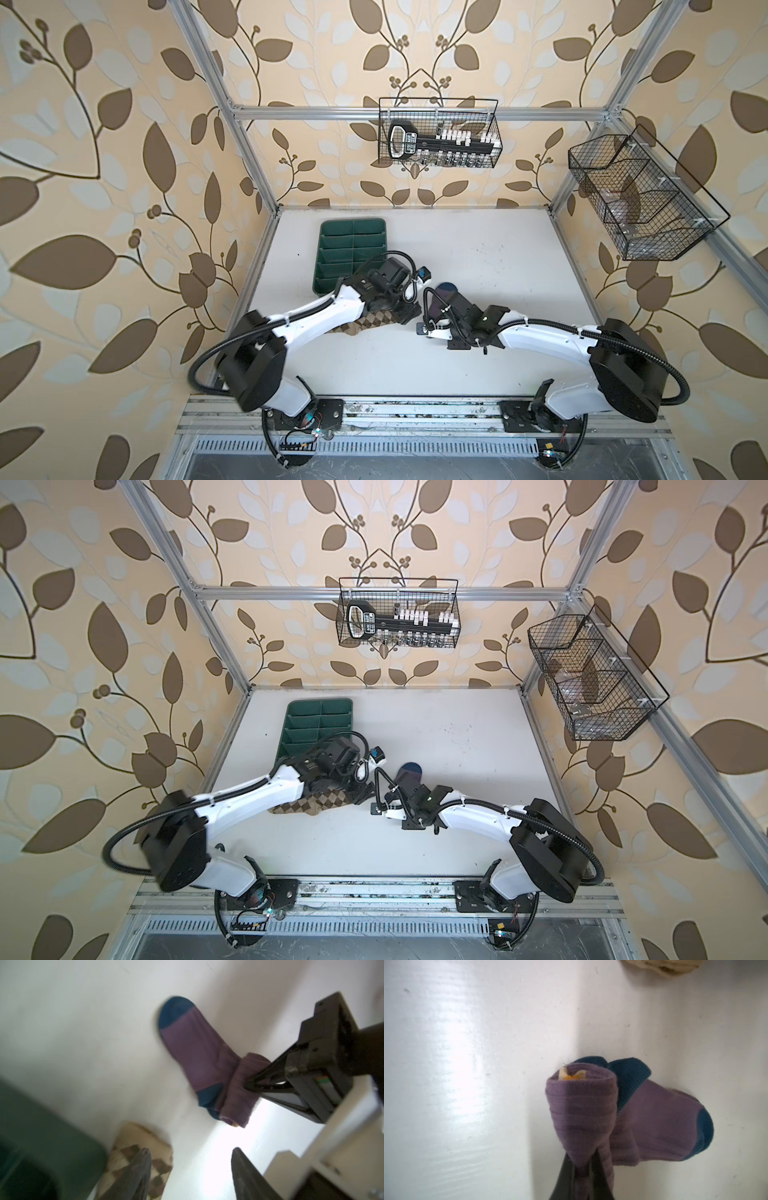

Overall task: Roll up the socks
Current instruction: 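Bring the left gripper back and grasp the roll beside the right gripper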

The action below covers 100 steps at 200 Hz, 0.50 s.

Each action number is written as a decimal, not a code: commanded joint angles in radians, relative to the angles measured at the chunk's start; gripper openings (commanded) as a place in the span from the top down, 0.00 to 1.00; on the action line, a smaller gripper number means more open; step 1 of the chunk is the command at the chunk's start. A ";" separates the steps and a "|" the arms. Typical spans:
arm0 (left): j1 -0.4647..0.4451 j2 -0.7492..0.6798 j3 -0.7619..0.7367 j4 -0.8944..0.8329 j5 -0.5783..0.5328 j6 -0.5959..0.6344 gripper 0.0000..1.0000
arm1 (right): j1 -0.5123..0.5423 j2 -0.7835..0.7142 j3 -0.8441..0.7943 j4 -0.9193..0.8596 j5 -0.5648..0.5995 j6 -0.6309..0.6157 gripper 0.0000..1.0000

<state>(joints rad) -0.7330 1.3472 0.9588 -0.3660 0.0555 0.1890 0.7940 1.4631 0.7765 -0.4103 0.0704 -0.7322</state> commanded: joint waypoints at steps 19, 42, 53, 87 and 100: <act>-0.002 -0.239 -0.054 0.042 -0.614 -0.047 0.32 | -0.065 0.103 0.114 -0.234 -0.247 0.007 1.00; -0.003 -0.387 -0.068 0.018 -0.503 0.026 0.33 | -0.117 0.179 0.165 -0.299 -0.360 -0.002 1.00; -0.018 -0.456 -0.081 0.009 -0.390 0.085 0.33 | -0.142 0.219 0.186 -0.329 -0.397 -0.007 1.00; -0.276 -0.503 -0.116 -0.062 -0.515 0.342 0.31 | -0.247 0.309 0.232 -0.381 -0.450 -0.037 1.00; -0.368 -0.449 -0.159 -0.056 -0.612 0.454 0.29 | -0.282 0.337 0.256 -0.395 -0.460 -0.043 1.00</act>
<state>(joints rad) -0.9634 0.8215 0.8707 -0.3817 -0.4065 0.4034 0.5690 1.7176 1.0214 -0.6991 -0.3458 -0.7418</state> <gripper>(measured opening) 0.696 0.059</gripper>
